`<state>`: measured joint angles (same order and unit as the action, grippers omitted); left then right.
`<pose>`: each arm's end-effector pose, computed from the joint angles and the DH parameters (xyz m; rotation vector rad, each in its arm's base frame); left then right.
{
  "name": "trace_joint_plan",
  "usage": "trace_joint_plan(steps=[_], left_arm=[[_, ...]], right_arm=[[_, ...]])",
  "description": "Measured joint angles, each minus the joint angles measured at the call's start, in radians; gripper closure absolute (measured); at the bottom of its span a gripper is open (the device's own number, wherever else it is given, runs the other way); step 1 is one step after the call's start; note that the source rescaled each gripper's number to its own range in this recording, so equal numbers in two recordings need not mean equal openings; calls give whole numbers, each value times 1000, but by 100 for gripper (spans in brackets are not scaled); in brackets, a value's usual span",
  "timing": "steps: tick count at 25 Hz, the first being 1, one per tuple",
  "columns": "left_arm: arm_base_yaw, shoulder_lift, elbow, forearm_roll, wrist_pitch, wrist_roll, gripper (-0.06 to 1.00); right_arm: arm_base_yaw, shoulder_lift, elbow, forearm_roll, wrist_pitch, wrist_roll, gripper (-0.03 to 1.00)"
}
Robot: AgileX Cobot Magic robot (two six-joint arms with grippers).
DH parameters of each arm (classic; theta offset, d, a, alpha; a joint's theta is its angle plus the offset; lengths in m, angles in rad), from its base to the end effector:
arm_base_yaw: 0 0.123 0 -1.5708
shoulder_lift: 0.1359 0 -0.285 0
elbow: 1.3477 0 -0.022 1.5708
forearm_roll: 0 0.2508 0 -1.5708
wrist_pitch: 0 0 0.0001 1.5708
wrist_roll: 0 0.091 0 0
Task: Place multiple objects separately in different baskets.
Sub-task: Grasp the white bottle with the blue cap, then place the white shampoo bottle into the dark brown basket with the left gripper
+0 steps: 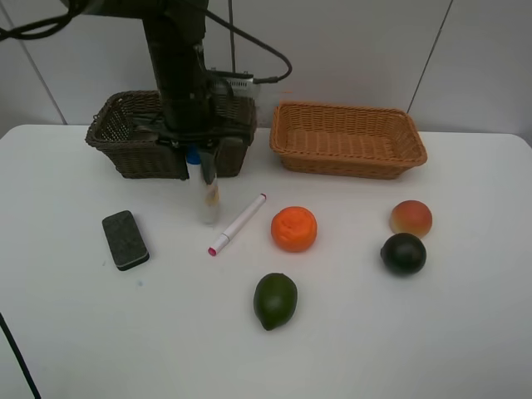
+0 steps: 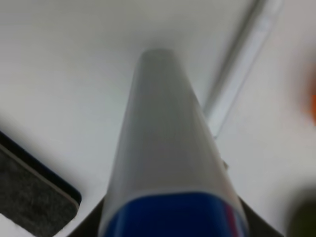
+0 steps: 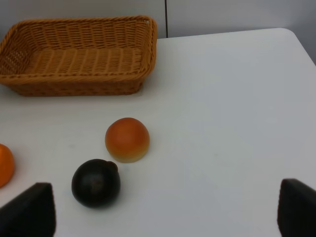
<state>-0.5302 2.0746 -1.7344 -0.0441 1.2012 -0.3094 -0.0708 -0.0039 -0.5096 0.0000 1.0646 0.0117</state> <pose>0.3682 -0.2202 0.2199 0.3155 3.0331 -0.1311 -0.0067 0.0005 0.2796 0.0839 2.0332 -0.0372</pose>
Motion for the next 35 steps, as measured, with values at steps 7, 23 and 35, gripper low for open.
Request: trace_joint_plan(steps=[7,23,35], left_arm=[[145,-22,-240,-18,-1,51,64],[358,126,-265,-24,-82,60,17],[359,17,-330,-124,-1,69,13]], right_arm=[[0,0,0,0,0,0,-2],[0,0,0,0,0,0,-2],[0,0,0,0,0,0,-2]])
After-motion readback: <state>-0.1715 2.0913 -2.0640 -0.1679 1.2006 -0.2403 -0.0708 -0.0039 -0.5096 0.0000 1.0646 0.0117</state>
